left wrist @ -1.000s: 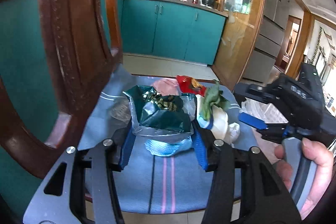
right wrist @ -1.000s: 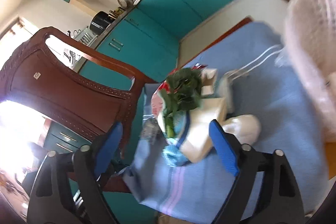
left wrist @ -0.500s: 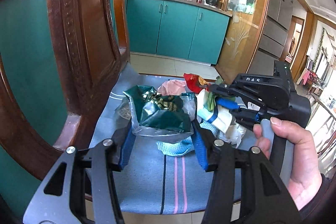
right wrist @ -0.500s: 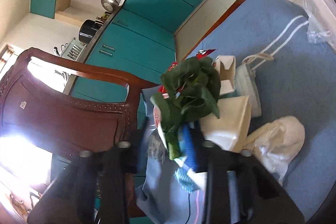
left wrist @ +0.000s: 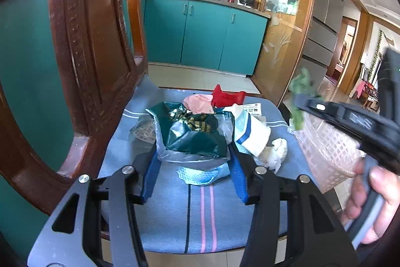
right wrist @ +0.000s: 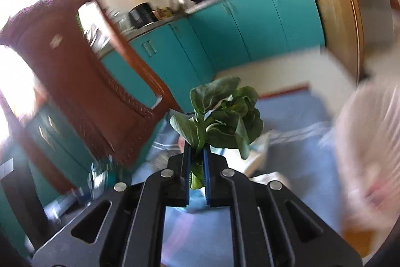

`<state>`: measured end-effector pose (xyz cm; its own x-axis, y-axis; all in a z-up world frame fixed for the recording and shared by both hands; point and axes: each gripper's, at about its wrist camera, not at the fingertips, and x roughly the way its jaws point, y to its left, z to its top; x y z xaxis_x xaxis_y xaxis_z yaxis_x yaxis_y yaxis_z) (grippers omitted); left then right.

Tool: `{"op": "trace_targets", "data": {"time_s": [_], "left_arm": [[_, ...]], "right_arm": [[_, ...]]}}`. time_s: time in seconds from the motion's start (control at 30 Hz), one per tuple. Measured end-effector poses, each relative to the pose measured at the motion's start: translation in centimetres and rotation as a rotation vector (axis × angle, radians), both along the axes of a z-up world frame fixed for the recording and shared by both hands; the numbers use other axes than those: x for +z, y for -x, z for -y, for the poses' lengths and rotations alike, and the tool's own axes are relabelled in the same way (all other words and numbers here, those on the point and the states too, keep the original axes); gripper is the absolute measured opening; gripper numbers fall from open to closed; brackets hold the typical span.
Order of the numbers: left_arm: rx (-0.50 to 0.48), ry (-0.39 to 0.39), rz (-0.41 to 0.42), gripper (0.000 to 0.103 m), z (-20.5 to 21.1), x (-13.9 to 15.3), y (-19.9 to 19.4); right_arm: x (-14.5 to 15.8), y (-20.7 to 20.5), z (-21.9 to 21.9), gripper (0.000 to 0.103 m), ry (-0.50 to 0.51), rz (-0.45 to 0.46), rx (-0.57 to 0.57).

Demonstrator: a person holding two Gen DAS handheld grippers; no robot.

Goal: Collect trash
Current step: 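Carry the green vegetable to the basket and release it with the right tool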

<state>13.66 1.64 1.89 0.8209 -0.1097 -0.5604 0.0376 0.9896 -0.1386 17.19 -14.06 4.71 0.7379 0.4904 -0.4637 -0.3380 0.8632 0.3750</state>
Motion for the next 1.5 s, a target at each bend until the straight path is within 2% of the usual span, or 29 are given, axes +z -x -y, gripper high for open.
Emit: {"op": "trace_targets", "data": {"time_s": [0.1, 0.17, 0.43, 1.2, 1.37, 1.5], "left_arm": [[-0.019, -0.01, -0.002, 0.051, 0.9, -0.1, 0.1], [-0.036, -0.019, 0.0, 0.051, 1.6, -0.2, 0.2], [-0.07, -0.037, 0.013, 0.052, 3.0, -0.2, 0.9], [-0.044, -0.045, -0.007, 0.052, 2.2, -0.8, 0.2], [-0.044, -0.044, -0.007, 0.052, 2.2, -0.8, 0.2], [-0.044, -0.04, -0.005, 0.052, 2.2, -0.7, 0.2]], "right_arm": [[0.8, 3.3, -0.4, 0.009, 0.16, 0.11, 0.003], [0.7, 4.5, -0.4, 0.009, 0.203, 0.141, 0.013], [-0.7, 5.3, 0.0, 0.009, 0.206, 0.12, 0.049], [-0.4, 5.1, -1.7, 0.009, 0.214, 0.102, 0.075], [0.0, 5.0, -0.2, 0.009, 0.21, 0.119, 0.026], [0.7, 4.3, 3.1, 0.009, 0.219, 0.139, -0.076]]}}
